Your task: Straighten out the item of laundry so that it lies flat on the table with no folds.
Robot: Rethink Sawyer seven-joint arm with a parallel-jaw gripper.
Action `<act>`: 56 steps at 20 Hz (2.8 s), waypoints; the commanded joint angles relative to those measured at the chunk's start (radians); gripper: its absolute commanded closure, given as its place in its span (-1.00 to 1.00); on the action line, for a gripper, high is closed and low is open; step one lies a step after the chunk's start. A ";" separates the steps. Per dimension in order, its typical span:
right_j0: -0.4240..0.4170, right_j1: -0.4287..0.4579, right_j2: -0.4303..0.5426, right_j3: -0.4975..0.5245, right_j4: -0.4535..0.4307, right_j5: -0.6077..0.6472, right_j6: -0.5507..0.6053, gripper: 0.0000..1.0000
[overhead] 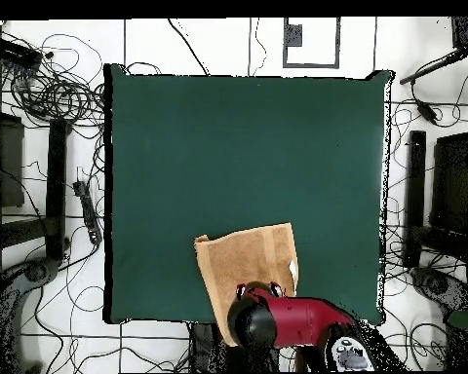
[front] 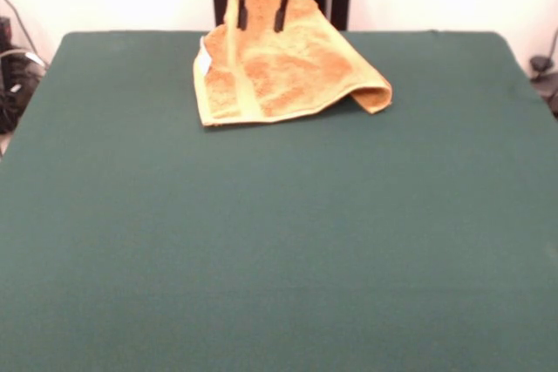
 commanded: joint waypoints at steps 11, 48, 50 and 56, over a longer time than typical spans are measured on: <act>0.002 0.077 0.154 -0.128 0.034 0.087 0.063 -1.00; -0.050 0.196 0.149 -0.206 -0.020 0.012 0.054 -1.00; -0.054 0.265 0.122 -0.236 -0.038 -0.036 0.064 -1.00; -0.059 0.369 0.103 -0.294 -0.042 -0.062 0.080 -1.00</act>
